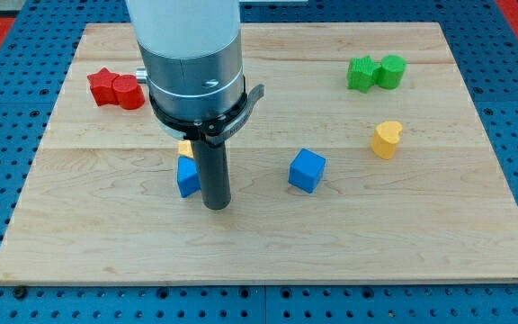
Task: Place the blue triangle in between the blue cube and yellow hexagon
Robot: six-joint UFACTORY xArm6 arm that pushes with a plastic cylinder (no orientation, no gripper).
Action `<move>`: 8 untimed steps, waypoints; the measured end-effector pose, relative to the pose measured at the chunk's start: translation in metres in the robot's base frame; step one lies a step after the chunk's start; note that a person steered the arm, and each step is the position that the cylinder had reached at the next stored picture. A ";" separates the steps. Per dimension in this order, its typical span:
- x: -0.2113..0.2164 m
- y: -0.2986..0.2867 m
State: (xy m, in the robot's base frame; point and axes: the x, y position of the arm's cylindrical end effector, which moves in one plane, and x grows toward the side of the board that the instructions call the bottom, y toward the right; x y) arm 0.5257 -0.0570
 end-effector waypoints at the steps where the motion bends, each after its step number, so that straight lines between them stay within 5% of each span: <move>1: 0.008 -0.033; 3: 0.024 -0.081; 5: -0.024 -0.054; 8: -0.022 0.032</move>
State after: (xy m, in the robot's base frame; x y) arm 0.5039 -0.0251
